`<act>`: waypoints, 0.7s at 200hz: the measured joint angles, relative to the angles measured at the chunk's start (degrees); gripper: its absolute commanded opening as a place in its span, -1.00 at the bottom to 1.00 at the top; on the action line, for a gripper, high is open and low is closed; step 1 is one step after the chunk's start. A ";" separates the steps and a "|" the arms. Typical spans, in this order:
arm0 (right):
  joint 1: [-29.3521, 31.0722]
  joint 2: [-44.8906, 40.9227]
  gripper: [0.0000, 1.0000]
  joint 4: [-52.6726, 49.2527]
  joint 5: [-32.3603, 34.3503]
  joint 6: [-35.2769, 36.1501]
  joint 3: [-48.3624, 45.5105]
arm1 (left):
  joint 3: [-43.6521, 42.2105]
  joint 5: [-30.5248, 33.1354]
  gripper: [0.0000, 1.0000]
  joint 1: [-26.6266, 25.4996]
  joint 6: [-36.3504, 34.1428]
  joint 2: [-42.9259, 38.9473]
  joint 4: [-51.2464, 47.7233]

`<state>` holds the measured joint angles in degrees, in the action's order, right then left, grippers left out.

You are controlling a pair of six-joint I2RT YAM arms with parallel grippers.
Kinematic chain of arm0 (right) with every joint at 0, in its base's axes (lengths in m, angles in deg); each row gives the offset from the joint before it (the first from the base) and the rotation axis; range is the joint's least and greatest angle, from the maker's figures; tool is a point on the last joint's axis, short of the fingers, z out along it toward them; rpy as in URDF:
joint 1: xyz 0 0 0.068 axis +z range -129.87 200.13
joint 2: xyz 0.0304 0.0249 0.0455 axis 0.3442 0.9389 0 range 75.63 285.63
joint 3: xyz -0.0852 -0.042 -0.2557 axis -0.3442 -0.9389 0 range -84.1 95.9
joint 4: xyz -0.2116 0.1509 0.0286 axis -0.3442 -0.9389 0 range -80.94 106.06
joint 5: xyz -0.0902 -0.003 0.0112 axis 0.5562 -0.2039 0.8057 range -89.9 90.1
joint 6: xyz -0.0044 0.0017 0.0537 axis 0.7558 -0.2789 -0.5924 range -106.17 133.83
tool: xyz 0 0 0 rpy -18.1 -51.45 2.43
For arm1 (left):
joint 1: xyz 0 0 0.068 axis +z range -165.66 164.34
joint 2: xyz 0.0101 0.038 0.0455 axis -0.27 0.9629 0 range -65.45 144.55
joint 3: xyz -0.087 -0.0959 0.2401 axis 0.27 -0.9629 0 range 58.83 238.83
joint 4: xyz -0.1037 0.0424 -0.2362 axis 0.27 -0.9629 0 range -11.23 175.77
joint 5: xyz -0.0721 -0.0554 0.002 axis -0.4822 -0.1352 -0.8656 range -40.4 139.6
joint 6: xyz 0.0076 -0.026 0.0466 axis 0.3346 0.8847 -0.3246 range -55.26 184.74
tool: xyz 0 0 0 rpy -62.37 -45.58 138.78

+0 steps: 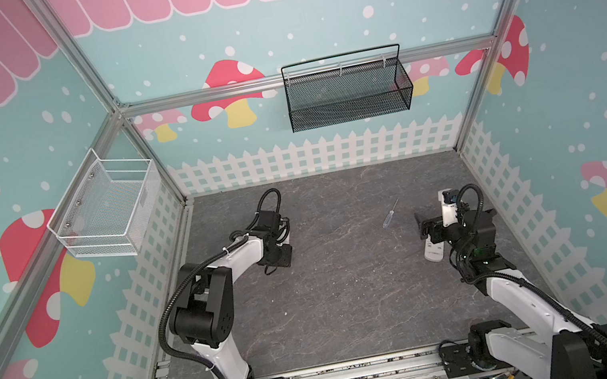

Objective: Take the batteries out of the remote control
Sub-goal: 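Close the left gripper on the TCL remote's lower end and lift it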

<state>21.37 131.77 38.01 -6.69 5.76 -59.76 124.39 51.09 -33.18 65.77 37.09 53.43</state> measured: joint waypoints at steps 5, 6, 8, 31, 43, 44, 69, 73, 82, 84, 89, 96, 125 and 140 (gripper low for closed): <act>0.00 -0.57 0.92 0.42 -0.42 0.28 0.00 | 0.00 -0.04 0.25 -0.48 -0.33 -0.83 -0.02; 0.00 -0.70 0.92 0.50 -0.55 0.39 0.00 | 0.00 -0.04 0.25 -0.63 -0.39 -1.05 0.00; 0.02 -0.90 0.92 0.68 -0.72 0.50 0.00 | 0.00 -0.04 0.24 -0.79 -0.50 -1.33 0.00; 1.29 -2.67 0.92 2.12 -1.95 3.02 0.00 | -0.02 -1.36 0.23 -3.50 -2.05 -5.75 0.02; 2.34 -2.78 0.92 2.84 -2.43 4.44 0.00 | -0.02 -2.84 0.26 -4.79 -2.69 -7.72 0.04; 2.43 -2.75 0.92 2.91 -2.47 4.63 0.00 | -0.02 -2.93 0.26 -4.90 -2.82 -7.91 0.04; 5.03 -2.19 0.92 2.84 -3.21 8.39 0.15 | -0.07 -3.52 0.47 -5.95 -3.15 -9.92 0.04; 5.38 -2.05 0.92 2.80 -3.21 8.96 0.20 | -0.15 -3.06 0.55 -5.90 -3.23 -10.05 0.07; 6.23 -1.75 0.93 2.71 -3.26 10.12 0.37 | -0.50 -2.12 0.71 -5.57 -2.67 -10.21 0.24; 6.40 -1.70 0.92 2.64 -3.26 10.36 0.42 | -0.59 -2.03 0.74 -5.49 -2.58 -10.21 0.24; 6.75 -1.66 0.92 2.60 -3.26 10.88 0.48 | -0.79 -1.73 0.77 -5.07 -2.21 -10.23 0.26; 6.95 -1.64 0.92 2.58 -3.26 11.32 0.52 | -1.09 -1.49 0.78 -4.24 -1.46 -10.23 0.24; 7.08 -1.64 0.92 2.47 -3.19 11.98 0.55 | -0.83 -1.77 0.78 1.79 2.19 -8.59 -0.68; 7.08 -1.64 0.92 2.47 -3.10 12.00 0.55 | 0.90 -1.77 0.78 3.48 3.39 -5.22 -2.01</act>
<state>28.45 130.13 40.48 -9.79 17.76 -59.21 125.29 49.32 -29.71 69.16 31.87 51.42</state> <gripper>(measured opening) 0.961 0.889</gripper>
